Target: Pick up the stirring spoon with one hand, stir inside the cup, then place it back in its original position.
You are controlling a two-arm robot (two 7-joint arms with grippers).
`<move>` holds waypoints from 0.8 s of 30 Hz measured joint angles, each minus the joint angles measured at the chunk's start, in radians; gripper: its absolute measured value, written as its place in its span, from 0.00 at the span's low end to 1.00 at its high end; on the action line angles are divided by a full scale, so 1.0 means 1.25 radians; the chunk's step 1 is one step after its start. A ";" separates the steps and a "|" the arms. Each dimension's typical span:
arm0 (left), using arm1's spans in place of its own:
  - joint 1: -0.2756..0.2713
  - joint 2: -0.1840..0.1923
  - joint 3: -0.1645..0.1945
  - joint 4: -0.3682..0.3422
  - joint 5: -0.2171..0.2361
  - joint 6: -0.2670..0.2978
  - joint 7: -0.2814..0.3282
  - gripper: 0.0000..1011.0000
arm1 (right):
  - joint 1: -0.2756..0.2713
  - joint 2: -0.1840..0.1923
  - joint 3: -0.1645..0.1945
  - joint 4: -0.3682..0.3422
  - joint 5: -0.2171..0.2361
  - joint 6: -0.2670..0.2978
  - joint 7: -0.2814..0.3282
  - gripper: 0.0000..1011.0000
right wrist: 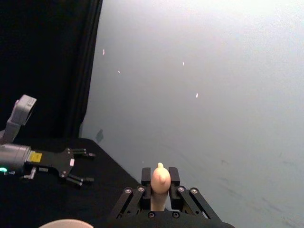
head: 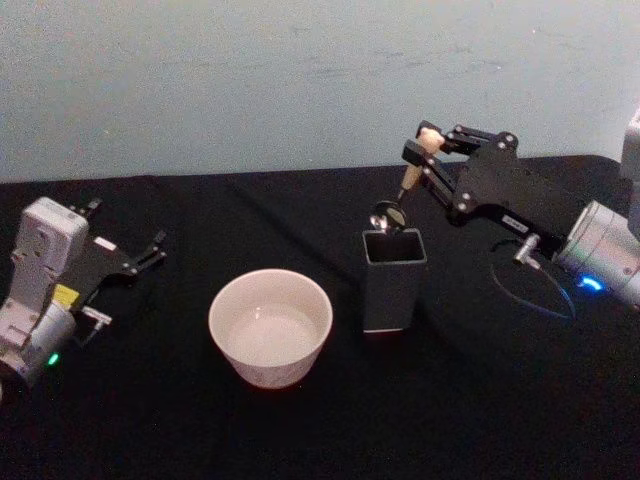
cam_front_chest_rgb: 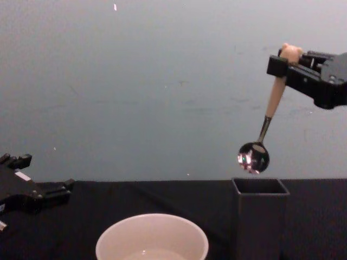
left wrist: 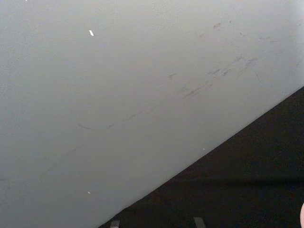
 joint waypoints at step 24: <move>0.000 0.000 0.000 0.000 0.000 0.000 0.000 0.99 | 0.017 -0.033 -0.042 0.107 -0.021 0.060 -0.003 0.21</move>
